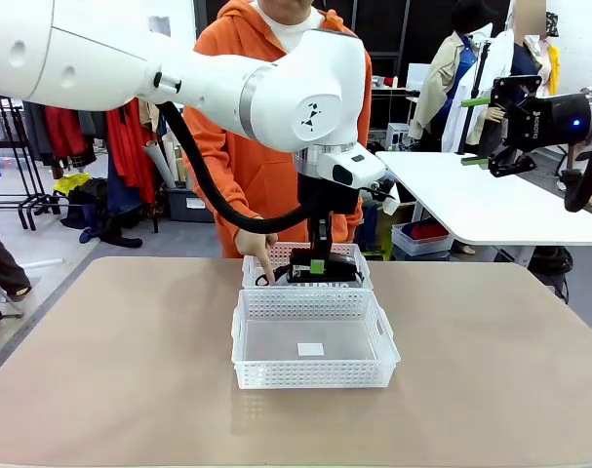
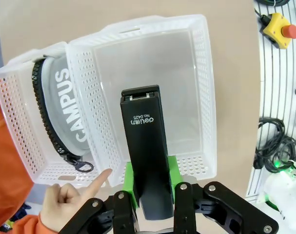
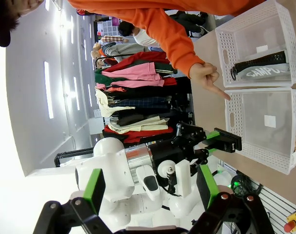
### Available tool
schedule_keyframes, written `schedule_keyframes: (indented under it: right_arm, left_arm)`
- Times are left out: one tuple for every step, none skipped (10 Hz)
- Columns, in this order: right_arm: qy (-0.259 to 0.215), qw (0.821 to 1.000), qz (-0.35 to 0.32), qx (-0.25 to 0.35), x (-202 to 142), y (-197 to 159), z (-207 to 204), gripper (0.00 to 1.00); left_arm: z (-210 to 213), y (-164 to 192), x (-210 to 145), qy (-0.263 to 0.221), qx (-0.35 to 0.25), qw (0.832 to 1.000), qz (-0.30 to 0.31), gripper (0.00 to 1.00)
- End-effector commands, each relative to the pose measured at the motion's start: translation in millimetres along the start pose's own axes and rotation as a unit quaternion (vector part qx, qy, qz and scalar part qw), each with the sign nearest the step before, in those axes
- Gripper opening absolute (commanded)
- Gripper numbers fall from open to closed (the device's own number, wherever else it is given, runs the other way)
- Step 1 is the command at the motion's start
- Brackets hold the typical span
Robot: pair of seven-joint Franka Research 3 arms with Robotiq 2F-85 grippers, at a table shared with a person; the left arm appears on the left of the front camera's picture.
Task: Distribute items into two baskets.
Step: Place the picked Stapler into the Organizing basket as instructed by the person.
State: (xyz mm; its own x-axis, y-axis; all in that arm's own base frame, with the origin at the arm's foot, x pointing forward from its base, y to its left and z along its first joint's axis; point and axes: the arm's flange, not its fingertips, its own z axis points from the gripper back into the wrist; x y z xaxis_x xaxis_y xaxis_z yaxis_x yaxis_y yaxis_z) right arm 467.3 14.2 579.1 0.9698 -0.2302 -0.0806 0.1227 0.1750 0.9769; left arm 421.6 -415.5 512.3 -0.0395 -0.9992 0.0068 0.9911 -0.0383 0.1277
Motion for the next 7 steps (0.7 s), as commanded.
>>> schedule_keyframes:
  right_arm:
    - [-0.005,1.000,-0.005,0.004,-2,3,-1,1.00]
    - [-0.005,1.000,-0.005,0.004,-2,3,-1,1.00]
    - [-0.005,1.000,-0.005,0.004,-2,3,-1,1.00]
    - [-0.005,1.000,-0.005,0.004,-2,3,-1,1.00]
    - [-0.005,1.000,-0.005,0.004,-2,3,-1,1.00]
    - [-0.005,1.000,-0.005,0.004,-2,3,-1,1.00]
    - [-0.005,1.000,-0.005,0.004,-2,3,-1,1.00]
  left_arm:
    - [4,-1,-3,-0.005,-0.002,1.000,-0.004,0.00]
    - [4,-1,-3,-0.005,-0.002,1.000,-0.004,0.00]
    - [4,-1,-3,-0.005,-0.002,1.000,-0.004,0.00]
    - [1,0,0,-0.001,0.000,1.000,0.000,0.00]
    - [-16,6,4,0.006,-0.014,1.000,-0.012,0.00]
    - [-30,7,9,0.010,-0.020,1.000,-0.015,0.00]
    - [-43,9,13,0.009,-0.027,1.000,-0.012,0.00]
